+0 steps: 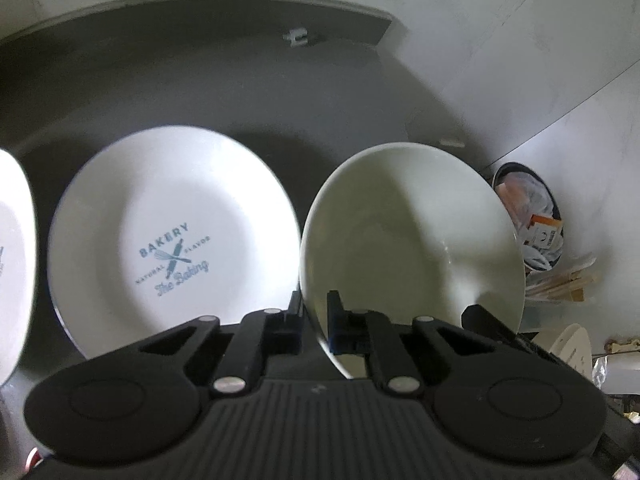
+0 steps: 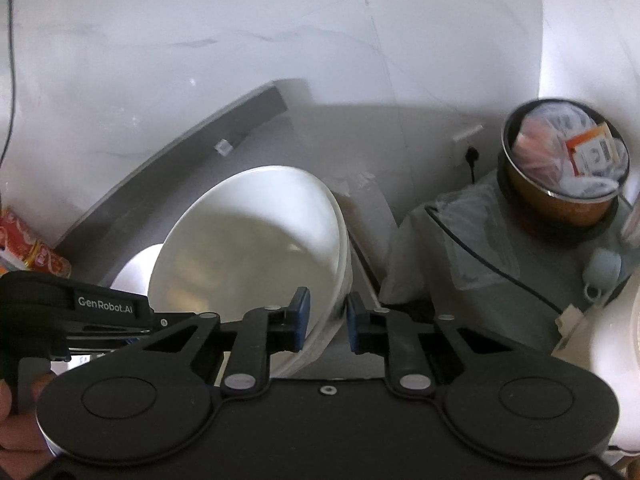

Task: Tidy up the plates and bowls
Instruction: 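Lift the second white bowl with both tools over the bowl stack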

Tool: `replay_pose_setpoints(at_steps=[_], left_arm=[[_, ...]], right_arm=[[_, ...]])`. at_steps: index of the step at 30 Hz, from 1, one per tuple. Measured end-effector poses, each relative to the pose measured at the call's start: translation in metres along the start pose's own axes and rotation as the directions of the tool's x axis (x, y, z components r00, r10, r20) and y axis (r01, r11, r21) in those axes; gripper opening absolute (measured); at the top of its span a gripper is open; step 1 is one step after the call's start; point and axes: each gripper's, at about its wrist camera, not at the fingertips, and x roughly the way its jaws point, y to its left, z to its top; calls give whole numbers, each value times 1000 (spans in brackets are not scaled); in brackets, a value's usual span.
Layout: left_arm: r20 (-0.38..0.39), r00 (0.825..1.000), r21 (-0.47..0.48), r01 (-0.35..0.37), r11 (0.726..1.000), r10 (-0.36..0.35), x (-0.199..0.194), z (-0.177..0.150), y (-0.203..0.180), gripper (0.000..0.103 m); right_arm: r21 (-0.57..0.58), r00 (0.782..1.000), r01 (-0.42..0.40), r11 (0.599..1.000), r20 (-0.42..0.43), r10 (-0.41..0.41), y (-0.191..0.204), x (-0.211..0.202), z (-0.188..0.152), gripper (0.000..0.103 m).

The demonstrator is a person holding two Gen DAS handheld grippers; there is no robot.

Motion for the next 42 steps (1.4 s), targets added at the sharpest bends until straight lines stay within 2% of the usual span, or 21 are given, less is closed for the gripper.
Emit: replay_pose_setpoints(at_steps=[4, 11, 17, 22, 29, 42], left_arm=[[16, 1000, -34, 18, 999, -18, -17, 1, 14, 9], [63, 998, -58, 8, 998, -5, -46, 5, 27, 9], [101, 995, -68, 21, 997, -14, -79, 7, 45, 9], [137, 990, -68, 30, 997, -21, -103, 2, 58, 9], [158, 986, -52, 63, 997, -54, -130, -10, 75, 10], [132, 981, 22, 137, 990, -139, -164, -46, 113, 10]], right_arm=[[-17, 1000, -22, 1000, 10, 22, 12, -9, 3, 19], [-40, 997, -76, 996, 21, 77, 35, -24, 11, 20], [-57, 990, -133, 989, 33, 135, 57, -39, 16, 20], [-86, 986, -150, 985, 58, 155, 75, -55, 14, 20], [-95, 986, -133, 986, 92, 142, 95, -80, 1, 20], [-71, 990, -53, 996, 128, 62, 133, -121, -48, 20]])
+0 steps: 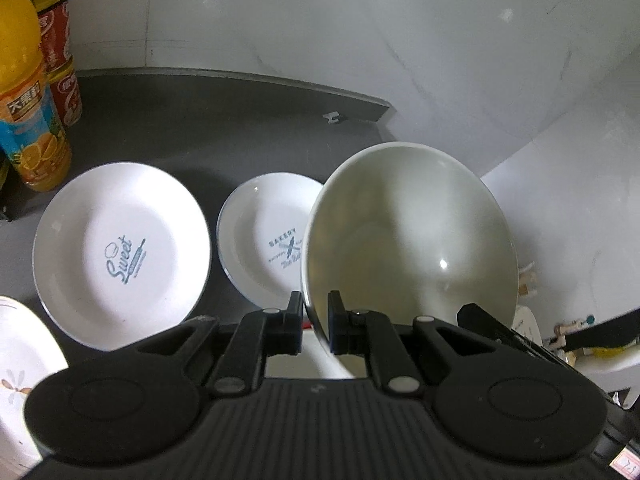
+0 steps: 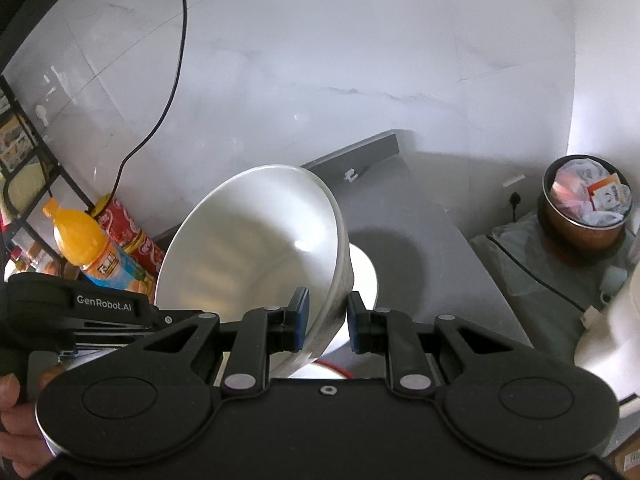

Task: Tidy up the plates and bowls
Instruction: 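Lift the second white bowl with both tools over the bowl stack, then lower the second white bowl onto the stack and open both tools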

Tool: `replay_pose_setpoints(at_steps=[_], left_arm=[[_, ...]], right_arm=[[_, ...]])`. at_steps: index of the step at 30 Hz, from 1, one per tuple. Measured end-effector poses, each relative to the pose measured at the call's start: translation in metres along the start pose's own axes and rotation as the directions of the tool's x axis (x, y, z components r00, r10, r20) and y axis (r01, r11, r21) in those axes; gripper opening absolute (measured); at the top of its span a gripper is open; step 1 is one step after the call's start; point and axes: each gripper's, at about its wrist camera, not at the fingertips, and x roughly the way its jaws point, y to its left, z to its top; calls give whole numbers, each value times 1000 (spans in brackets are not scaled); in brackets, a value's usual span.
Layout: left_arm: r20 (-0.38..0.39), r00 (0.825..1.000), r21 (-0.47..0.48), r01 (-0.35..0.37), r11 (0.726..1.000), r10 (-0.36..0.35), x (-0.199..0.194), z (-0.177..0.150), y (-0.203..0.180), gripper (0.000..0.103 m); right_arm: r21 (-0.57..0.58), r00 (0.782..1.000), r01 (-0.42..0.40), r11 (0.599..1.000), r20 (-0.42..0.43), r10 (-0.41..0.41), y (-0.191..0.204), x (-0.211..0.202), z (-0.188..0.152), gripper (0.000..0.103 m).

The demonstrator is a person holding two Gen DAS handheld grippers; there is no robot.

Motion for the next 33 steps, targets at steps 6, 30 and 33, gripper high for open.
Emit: replay_pose_setpoints(at_steps=[6, 30, 33], left_arm=[[-21, 1000, 19, 21, 1000, -21, -12, -16, 14, 10], [-166, 986, 63, 30, 998, -19, 6, -71, 42, 10], [-178, 984, 64, 21, 998, -9, 10, -77, 44, 10]], right_arm=[[5, 999, 32, 999, -9, -32, 18, -14, -21, 20], [45, 989, 111, 993, -107, -106, 26, -19, -79, 21], [43, 986, 115, 992, -127, -109, 24, -17, -85, 21]])
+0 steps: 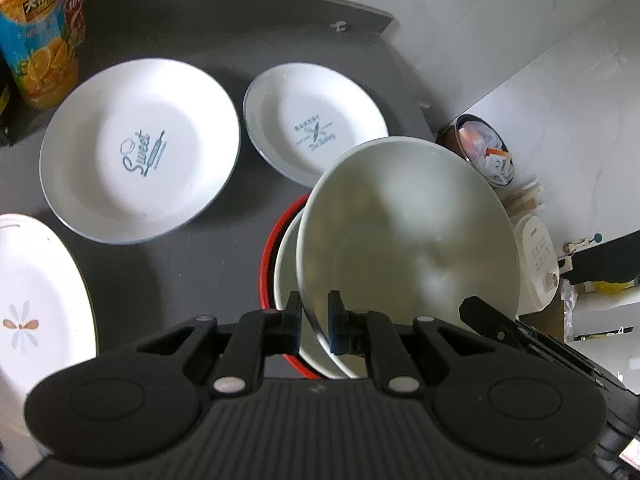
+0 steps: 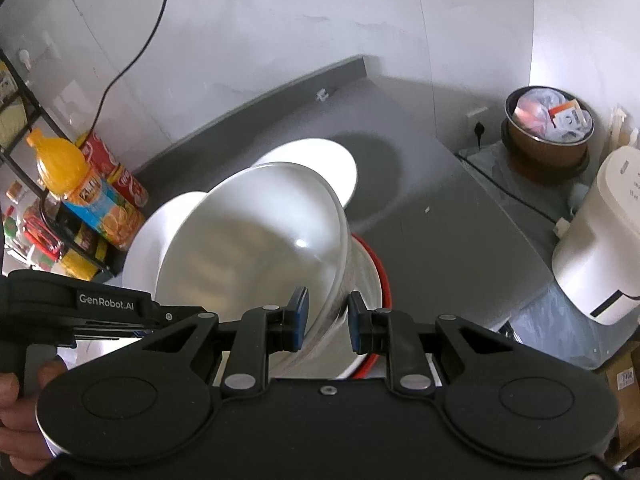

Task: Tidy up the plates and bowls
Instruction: 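Lower the second white bowl onto the stack and open both tools, then move both tools back toward the white plates on the counter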

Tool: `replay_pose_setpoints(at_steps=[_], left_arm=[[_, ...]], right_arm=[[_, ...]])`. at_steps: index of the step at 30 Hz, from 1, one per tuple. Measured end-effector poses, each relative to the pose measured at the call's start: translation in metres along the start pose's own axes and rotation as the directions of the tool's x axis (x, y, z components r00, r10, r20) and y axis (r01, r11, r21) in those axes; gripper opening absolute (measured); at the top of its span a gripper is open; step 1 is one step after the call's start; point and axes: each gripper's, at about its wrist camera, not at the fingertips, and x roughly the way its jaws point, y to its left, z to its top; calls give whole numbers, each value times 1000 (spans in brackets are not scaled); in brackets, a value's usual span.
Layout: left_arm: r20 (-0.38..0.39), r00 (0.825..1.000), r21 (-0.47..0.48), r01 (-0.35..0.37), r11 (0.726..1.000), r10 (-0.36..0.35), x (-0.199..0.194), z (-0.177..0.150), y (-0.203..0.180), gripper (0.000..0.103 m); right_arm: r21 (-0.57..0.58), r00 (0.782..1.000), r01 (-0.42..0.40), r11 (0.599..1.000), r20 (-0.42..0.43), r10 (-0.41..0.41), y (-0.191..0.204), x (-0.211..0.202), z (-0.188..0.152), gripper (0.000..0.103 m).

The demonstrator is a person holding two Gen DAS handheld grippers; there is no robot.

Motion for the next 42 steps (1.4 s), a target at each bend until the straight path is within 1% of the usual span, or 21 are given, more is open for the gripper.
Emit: replay_pose_setpoints(at_steps=[8, 10, 14, 18, 21, 23, 26, 29, 30, 31, 33, 36, 41, 42], left_arm=[[-47, 999, -14, -16, 1000, 15, 14, -7, 1, 10], [-43, 999, -18, -14, 1000, 13, 14, -8, 0, 11], [-37, 999, -20, -33, 999, 33, 13, -7, 0, 11], [-28, 999, -30, -38, 999, 37, 8, -6, 2, 14], [-20, 999, -40, -31, 999, 30, 3, -4, 5, 14], [-16, 1000, -45, -27, 999, 26, -1, -3, 6, 17], [-4, 999, -41, -34, 999, 34, -8, -4, 7, 24], [13, 999, -43, -31, 999, 32, -16, -4, 10, 38], [19, 999, -45, -33, 998, 34, -18, -4, 11, 44], [28, 999, -45, -34, 998, 35, -21, -4, 13, 48], [45, 998, -43, -34, 998, 36, -26, -5, 17, 51], [61, 997, -46, -34, 998, 37, -34, -8, 25, 55], [89, 995, -59, -41, 997, 46, -49, -10, 45, 61], [96, 994, -62, -43, 997, 49, -52, -10, 50, 64]], right_arm=[[13, 999, -1, 1000, -35, 1, -7, 10, -5, 20], [27, 999, 1, 1000, -42, 0, -11, 13, -4, 19], [11, 999, 16, 1000, -48, -16, -12, 19, -5, 19], [-30, 998, 30, 999, -50, -31, -6, 22, -4, 19], [-50, 997, 43, 998, -60, -46, -4, 24, -3, 22], [-52, 997, 33, 998, -71, -37, -5, 25, -1, 24], [-48, 997, 33, 998, -62, -36, -6, 21, 2, 24], [-60, 998, 41, 997, -47, -44, -3, 15, 4, 32], [-65, 998, 47, 997, -39, -49, -1, 12, 4, 35], [-68, 998, 51, 996, -32, -54, 1, 10, 5, 37], [-70, 998, 54, 996, -13, -55, 6, 4, 6, 46], [-77, 998, 56, 995, 11, -55, 16, -3, 7, 50], [-86, 999, 29, 996, 40, -26, 38, -13, 5, 58], [-88, 999, 25, 996, 43, -21, 43, -14, 3, 58]])
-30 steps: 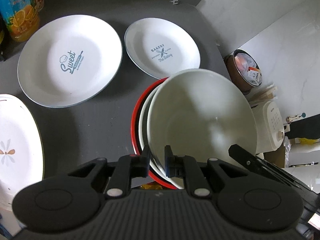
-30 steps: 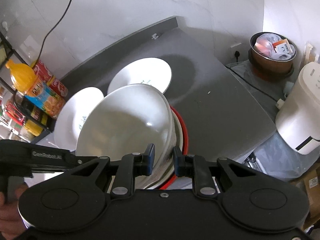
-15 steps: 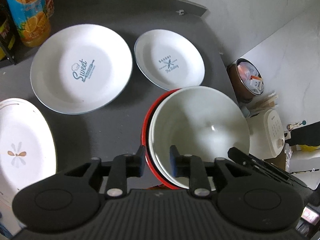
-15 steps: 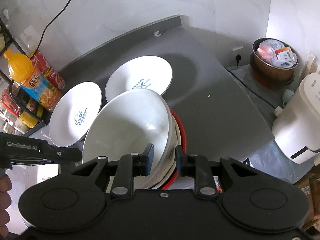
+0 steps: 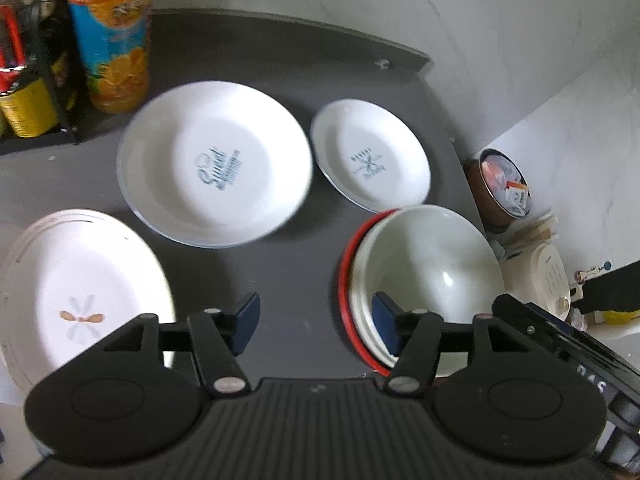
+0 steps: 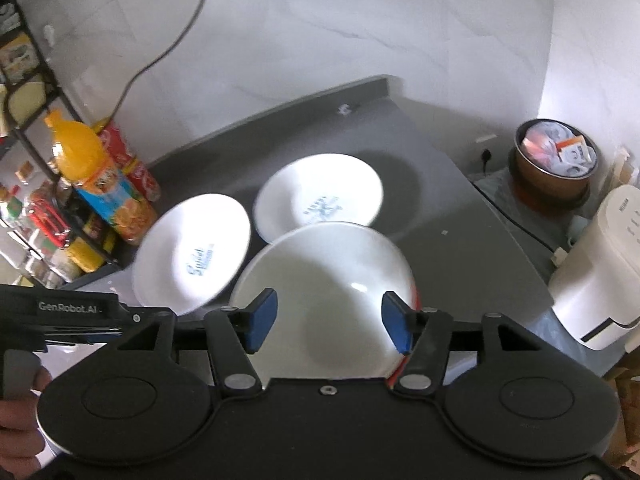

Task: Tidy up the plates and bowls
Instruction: 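Move both tools back toward the white plates on the counter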

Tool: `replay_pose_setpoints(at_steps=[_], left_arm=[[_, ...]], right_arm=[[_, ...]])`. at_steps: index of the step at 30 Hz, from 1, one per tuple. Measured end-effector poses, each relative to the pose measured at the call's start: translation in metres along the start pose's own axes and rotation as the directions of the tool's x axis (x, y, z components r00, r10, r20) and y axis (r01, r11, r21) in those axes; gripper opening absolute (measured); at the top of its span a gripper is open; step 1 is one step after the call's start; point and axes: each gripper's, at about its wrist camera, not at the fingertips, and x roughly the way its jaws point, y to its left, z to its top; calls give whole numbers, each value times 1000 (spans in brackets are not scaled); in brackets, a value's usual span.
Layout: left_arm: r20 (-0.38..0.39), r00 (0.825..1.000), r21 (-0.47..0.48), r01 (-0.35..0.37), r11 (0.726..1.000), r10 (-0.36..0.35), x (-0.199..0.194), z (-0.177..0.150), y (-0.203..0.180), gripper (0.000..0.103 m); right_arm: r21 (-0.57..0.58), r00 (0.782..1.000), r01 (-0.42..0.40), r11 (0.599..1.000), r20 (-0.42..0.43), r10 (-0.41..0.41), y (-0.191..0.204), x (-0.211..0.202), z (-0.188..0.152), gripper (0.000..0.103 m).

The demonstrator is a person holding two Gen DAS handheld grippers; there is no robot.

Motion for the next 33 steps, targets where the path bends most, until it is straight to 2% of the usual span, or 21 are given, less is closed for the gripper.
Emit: replay_pose_setpoints(at_steps=[7, 11, 21, 33], left_arm=[[50, 998, -20, -21, 1000, 22, -28, 0, 41, 72], [65, 997, -38, -27, 999, 30, -42, 0, 67, 73], [105, 992, -73, -58, 996, 66, -68, -3, 119, 73], [90, 989, -94, -107, 990, 116, -59, 4, 154, 73]], right_arm=[[-1, 999, -35, 999, 13, 35, 42, -6, -9, 61], [-1, 999, -45, 999, 12, 45, 66, -3, -18, 63], [-38, 999, -37, 999, -9, 37, 119, 10, -34, 77], [-57, 998, -55, 997, 5, 55, 146, 44, -36, 79]])
